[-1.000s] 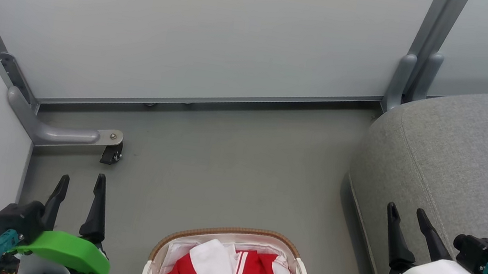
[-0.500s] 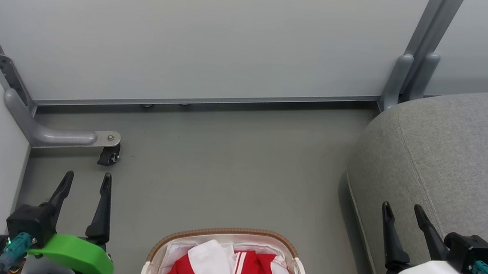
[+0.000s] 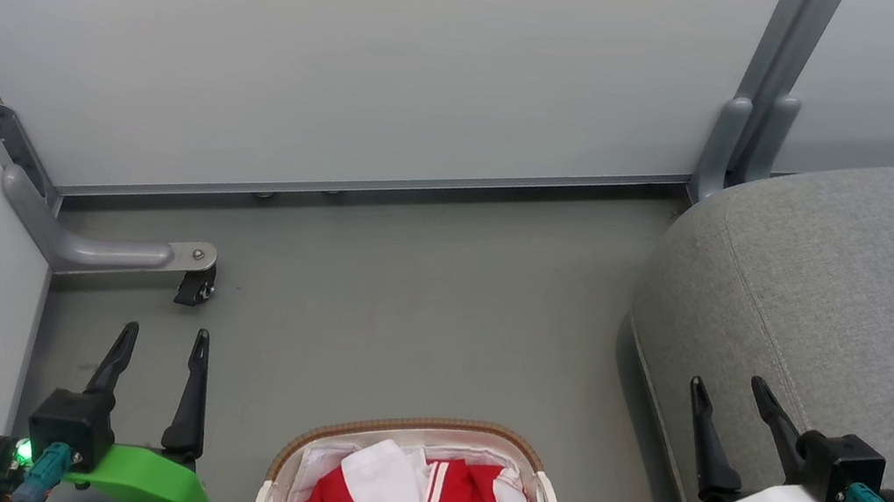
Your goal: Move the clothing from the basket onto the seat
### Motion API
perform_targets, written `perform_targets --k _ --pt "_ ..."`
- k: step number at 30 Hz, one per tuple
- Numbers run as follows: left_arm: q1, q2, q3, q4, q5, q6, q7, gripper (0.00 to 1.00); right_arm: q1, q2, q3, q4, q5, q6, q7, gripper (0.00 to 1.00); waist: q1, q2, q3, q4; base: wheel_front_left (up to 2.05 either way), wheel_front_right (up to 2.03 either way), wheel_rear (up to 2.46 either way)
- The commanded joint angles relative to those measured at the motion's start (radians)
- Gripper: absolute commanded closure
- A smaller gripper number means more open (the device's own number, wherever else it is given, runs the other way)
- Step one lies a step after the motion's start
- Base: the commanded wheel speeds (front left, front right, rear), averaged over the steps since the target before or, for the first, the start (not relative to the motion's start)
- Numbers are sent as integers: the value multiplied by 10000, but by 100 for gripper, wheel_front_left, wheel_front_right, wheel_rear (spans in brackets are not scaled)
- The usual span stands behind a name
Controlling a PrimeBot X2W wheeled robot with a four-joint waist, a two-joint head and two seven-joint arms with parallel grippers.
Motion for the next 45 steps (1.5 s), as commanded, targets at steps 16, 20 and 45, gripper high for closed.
perform_targets --k 16,20,45 --pt "-118 -136 -164 176 832 -156 -302 0 -389 53 98 -82 -961 2 -312 0 0 0 724 -327 0 0 0" --pt "-513 -124 -724 535 584 -169 -288 0 -674 156 170 -254 -986 2 -311 0 0 0 1431 -553 0 0 0" --pt "-4210 1161 -5252 4402 -1461 -174 -288 0 -2665 550 1143 -1677 -507 -1 -311 0 0 0 5704 -2402 0 0 0"
